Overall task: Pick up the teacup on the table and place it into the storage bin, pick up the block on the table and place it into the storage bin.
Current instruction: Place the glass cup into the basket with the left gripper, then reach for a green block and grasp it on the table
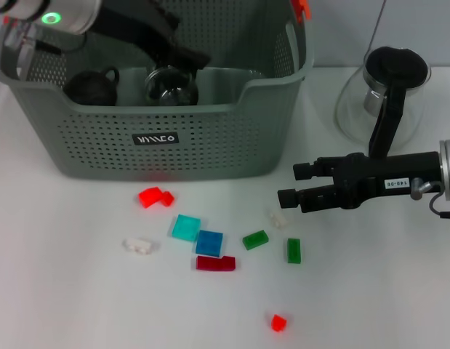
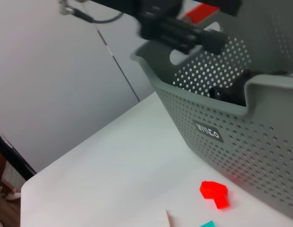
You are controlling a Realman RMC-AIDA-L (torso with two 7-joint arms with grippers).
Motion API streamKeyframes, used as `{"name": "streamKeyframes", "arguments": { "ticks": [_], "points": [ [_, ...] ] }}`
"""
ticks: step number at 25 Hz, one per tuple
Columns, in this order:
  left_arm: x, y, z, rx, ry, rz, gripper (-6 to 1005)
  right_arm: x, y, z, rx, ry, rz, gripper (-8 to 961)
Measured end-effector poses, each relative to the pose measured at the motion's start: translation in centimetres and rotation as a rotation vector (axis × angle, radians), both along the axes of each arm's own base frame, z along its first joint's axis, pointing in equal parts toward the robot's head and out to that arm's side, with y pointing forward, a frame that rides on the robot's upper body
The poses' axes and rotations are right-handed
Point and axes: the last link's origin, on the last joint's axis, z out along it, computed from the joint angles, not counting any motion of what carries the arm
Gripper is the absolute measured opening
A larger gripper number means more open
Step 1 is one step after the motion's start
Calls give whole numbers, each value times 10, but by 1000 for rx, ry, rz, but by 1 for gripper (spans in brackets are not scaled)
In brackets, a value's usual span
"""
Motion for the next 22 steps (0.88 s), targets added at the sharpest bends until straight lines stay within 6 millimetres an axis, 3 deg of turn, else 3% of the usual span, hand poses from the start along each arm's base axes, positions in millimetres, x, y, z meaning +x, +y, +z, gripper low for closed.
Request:
{"name": "streamKeyframes", "arguments": {
  "ticks": [4,8,11,16,22],
  "points": [
    [6,-29,12,-84,-133,-54,782,-2,2,4,2,-7,25,928],
    [-2,-71,21,-239,-292,-156,782,-1,0,11,-13,-23,67,928],
    [-19,-94,19,-315,-336,-213,781,1,-2,14,-38,-53,97,928],
    [-55,-121,-2,-395,-367,-259,780,4,-3,12,-85,-135,136,928],
    [-100,-128,-30,-456,-481,-237,778,3,0,-2,-121,-241,170,928]
  ]
}}
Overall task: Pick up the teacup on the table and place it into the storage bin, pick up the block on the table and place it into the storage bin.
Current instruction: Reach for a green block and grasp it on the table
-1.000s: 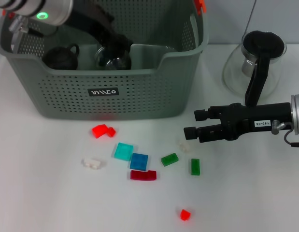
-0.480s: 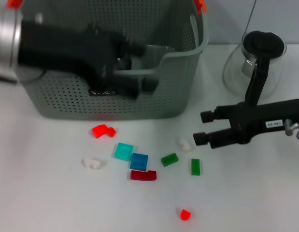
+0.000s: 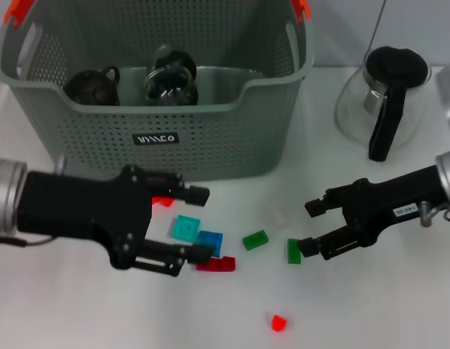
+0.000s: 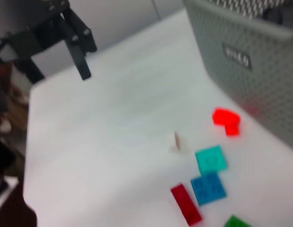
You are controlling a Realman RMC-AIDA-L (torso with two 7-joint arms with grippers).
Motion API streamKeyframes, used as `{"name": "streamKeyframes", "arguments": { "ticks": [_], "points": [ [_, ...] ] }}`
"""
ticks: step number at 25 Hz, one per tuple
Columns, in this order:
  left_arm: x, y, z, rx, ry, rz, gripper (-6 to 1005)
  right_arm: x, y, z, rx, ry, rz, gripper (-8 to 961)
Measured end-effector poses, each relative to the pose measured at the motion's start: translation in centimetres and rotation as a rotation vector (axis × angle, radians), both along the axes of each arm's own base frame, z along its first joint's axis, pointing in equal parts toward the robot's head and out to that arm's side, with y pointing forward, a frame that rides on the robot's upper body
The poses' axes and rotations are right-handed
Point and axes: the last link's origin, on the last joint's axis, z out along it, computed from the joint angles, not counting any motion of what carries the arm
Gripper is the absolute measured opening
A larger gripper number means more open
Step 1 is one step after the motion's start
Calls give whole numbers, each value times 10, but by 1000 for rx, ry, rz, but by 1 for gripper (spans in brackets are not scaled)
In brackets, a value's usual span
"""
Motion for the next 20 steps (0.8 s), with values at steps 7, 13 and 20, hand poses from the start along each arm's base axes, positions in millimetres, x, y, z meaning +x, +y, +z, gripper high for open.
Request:
{"name": "streamKeyframes", "arguments": {
  "ticks": [7,13,20],
  "points": [
    [-32,-4,-29,74,-85,17,774,-4,4,-19,-31,-148,55,928],
    [-47,-10,-56,129,4,-42,773,-8,9,-27,-23,-262,102,928],
    [-52,-14,-65,99,53,-81,771,-11,13,-41,-10,-339,127,928]
  ]
}}
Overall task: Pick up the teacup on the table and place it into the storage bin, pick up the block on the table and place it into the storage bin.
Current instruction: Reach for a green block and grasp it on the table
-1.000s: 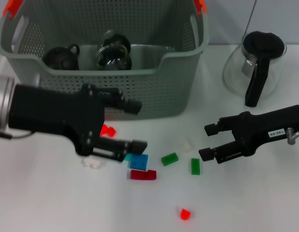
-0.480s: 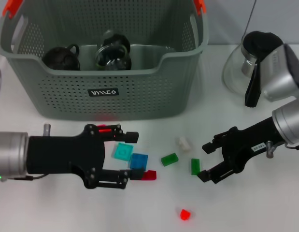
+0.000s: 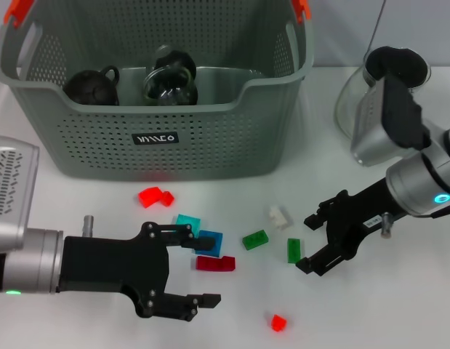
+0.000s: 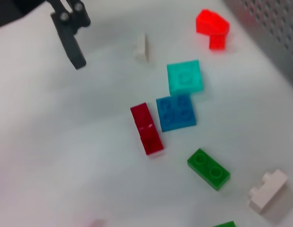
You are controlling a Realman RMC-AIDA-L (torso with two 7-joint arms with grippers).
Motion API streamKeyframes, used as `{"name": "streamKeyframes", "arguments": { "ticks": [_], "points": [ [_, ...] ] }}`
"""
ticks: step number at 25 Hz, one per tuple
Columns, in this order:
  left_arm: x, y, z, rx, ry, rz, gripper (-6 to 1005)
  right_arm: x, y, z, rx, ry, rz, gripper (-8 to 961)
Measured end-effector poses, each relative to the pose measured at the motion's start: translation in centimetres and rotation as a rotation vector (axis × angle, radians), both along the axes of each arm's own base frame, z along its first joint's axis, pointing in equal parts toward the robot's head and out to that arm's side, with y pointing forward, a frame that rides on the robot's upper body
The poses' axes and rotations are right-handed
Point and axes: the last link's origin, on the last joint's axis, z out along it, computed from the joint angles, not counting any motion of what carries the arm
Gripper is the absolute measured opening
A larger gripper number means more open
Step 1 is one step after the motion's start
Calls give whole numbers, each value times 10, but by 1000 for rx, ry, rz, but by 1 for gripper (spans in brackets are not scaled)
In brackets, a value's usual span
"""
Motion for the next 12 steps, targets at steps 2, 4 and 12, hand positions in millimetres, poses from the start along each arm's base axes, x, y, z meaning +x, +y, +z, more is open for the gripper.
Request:
{"name": "streamKeyframes", "arguments": {
  "ticks": [2,4,12],
  "points": [
    [0,1,1,-1,5,-1,770,-1,0,-5,1,-10,4,927],
    [0,2,2,0,9,-4,770,-3,-1,-10,1,-14,6,927],
    [-1,3,1,-15,33,-1,772,-9,-2,-26,10,-30,20,876]
  ]
}}
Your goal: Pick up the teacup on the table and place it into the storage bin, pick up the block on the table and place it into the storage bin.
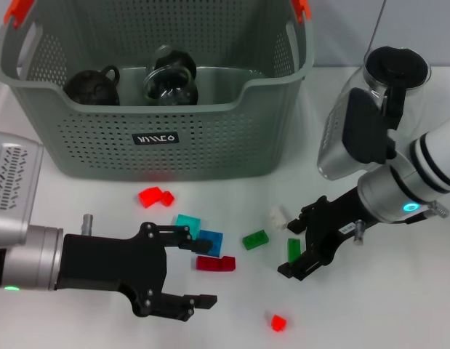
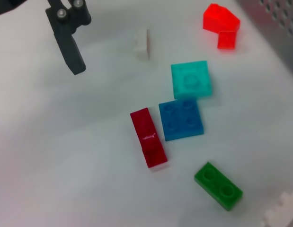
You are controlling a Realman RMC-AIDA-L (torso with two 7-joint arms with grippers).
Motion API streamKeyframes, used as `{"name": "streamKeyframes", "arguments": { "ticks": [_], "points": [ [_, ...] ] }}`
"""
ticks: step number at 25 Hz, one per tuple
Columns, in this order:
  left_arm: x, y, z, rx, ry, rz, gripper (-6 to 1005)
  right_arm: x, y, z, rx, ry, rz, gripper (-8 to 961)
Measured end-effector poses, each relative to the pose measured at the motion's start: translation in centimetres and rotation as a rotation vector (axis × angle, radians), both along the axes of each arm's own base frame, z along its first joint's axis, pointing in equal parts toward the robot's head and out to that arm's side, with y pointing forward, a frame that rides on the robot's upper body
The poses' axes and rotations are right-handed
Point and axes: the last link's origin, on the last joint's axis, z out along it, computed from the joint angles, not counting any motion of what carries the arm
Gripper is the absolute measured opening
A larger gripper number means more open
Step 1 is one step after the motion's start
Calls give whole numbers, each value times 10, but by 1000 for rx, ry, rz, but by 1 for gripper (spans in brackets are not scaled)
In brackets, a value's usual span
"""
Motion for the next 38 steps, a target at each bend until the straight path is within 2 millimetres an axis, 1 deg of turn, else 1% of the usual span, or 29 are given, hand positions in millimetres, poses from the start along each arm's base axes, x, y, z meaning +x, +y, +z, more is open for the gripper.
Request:
{"name": "streamKeyframes", "arguments": {
  "ticks": [11,16,21,28,30,33,35,38],
  "points": [
    [0,2,3,0,2,23,771,-2,2,-6,19,-45,2,806],
    [0,2,3,-3,1,37,770,-4,1,-7,11,-67,19,607],
    [0,2,4,0,-7,38,772,-5,-2,-4,1,-69,22,442],
    [0,2,4,0,-11,38,768,-16,-3,16,21,-29,30,441],
    [0,1,4,2,-13,42,767,-23,-4,26,11,-4,32,441],
    [-4,1,8,20,-13,60,766,-40,-8,45,-14,49,45,441],
    [-9,0,10,34,-12,78,766,-56,-11,60,-26,111,55,441],
    [-16,-3,13,59,-17,108,766,-88,-12,80,-49,242,74,441]
  ]
}}
